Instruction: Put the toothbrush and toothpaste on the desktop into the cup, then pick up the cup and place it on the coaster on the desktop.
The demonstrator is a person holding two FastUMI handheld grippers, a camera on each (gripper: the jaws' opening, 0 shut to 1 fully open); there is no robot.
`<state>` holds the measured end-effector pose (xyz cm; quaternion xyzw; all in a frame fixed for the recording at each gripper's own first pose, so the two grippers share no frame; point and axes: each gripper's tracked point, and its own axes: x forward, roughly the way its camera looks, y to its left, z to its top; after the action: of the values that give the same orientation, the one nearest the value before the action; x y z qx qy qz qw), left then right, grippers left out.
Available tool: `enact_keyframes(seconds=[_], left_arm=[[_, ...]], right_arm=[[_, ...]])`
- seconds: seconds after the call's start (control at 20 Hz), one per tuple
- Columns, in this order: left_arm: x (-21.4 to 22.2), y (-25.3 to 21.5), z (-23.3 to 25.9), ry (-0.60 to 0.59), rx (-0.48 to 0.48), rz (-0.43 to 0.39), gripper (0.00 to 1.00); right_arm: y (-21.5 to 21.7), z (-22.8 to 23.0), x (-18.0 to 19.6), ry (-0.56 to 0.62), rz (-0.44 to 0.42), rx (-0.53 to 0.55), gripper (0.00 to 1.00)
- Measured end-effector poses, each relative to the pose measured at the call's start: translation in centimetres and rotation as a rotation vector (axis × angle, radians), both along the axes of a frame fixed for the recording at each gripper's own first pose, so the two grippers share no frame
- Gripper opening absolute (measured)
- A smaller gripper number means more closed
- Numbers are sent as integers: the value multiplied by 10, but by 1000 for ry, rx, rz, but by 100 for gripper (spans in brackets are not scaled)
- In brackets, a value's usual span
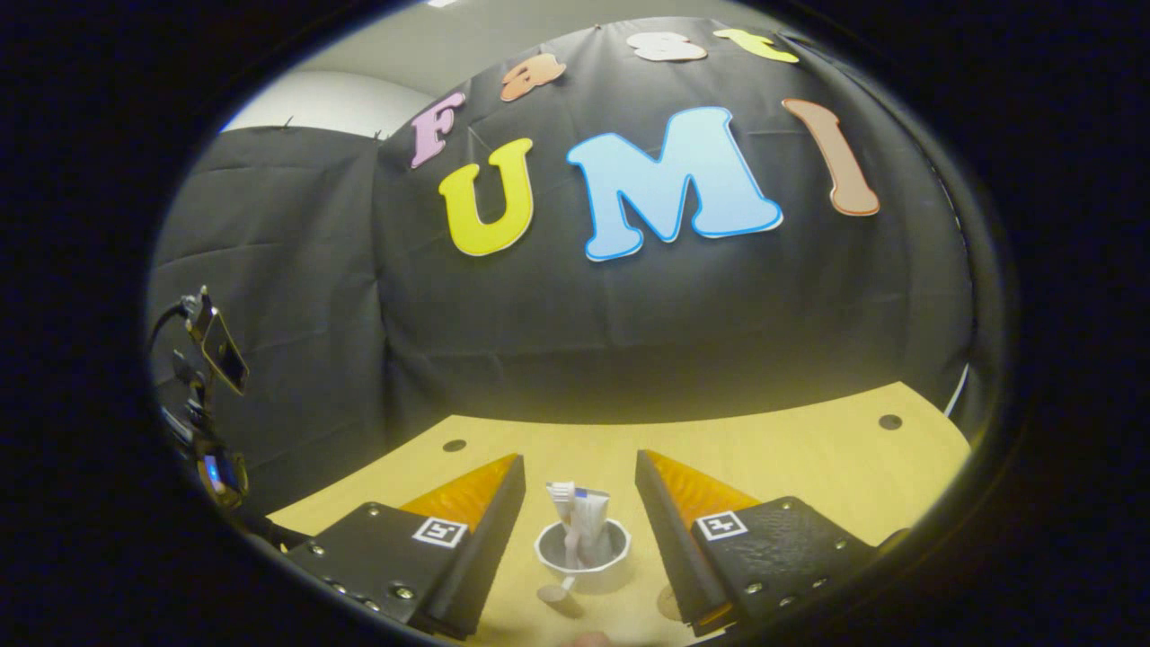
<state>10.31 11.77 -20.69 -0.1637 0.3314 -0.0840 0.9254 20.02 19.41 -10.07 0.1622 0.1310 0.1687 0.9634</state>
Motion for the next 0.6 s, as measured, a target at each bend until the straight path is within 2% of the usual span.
enact_keyframes(seconds=[0.15, 0.35, 0.4, 0.5, 0.55, 0.6], left_arm=[[3, -14, 1, 21, -7, -22, 92], [14, -30, -2, 53, -1, -36, 89], [16, -34, -4, 68, -11, -36, 92], [20, -44, -8, 99, -31, -41, 89], [22, -48, -12, 116, -38, -45, 92], [25, -52, -14, 133, -42, -47, 89]], right_arm=[[-21, 8, -9, 23, -30, -16, 77], [-51, 19, -19, 48, -76, -28, 77], [-59, 20, -22, 54, -84, -29, 77], [-70, 24, -27, 65, -93, -32, 77], [-76, 26, -30, 72, -94, -34, 73], [-81, 27, -34, 77, -96, -40, 77]])
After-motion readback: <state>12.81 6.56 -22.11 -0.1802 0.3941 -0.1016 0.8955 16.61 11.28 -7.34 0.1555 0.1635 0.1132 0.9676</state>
